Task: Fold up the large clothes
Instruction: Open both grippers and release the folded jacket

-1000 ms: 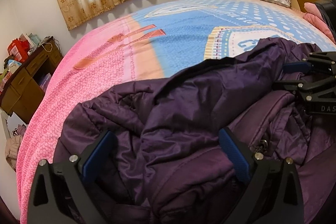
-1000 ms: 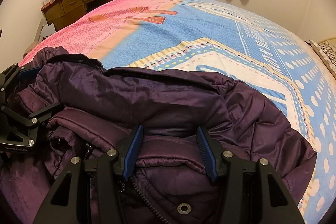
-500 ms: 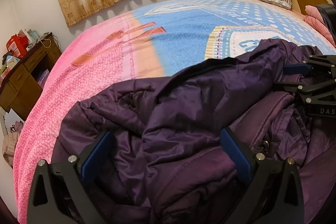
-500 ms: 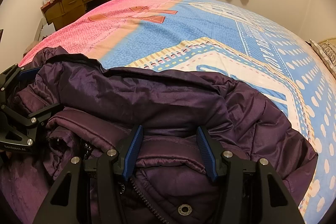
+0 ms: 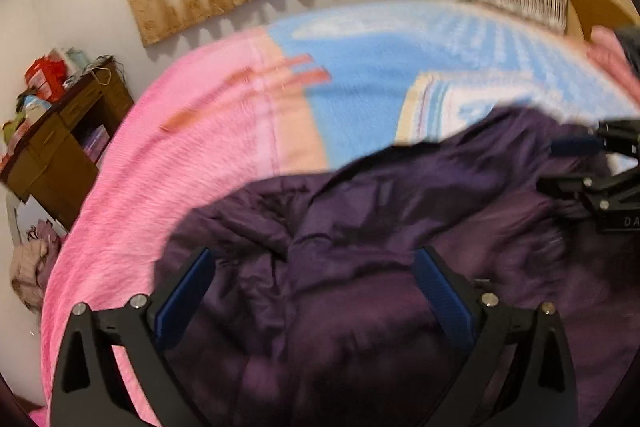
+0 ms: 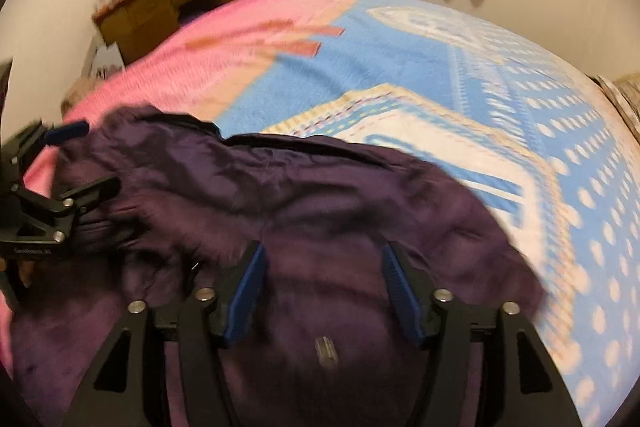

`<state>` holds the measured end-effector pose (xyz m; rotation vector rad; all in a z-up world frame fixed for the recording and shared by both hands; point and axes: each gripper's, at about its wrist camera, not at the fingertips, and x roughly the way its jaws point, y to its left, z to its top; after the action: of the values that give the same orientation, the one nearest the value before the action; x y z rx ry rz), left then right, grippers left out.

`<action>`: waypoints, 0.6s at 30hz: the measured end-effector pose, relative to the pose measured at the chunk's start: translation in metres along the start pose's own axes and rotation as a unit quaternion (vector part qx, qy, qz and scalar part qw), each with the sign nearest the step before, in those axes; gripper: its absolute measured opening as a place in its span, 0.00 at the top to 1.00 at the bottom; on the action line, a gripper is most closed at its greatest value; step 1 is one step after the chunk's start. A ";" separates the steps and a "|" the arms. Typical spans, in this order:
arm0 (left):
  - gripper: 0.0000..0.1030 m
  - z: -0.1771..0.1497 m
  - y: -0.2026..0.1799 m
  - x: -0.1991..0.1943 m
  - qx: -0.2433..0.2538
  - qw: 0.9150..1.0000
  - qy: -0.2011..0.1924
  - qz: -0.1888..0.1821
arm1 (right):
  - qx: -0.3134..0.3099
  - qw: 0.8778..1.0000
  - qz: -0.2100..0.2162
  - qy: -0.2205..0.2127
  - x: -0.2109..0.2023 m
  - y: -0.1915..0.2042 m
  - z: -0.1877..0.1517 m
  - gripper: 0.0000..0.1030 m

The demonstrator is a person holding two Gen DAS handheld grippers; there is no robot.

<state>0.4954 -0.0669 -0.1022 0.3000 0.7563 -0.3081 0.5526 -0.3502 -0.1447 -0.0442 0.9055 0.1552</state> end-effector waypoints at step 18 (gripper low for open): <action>0.00 -0.289 0.019 -0.239 -0.139 0.985 0.002 -0.102 | 0.186 0.977 0.109 0.005 -0.219 -0.056 -0.323 0.24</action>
<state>0.1591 0.0977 -0.1295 -0.0402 0.8253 -0.3896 0.1769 -0.4645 -0.1733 0.4036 0.9354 0.1867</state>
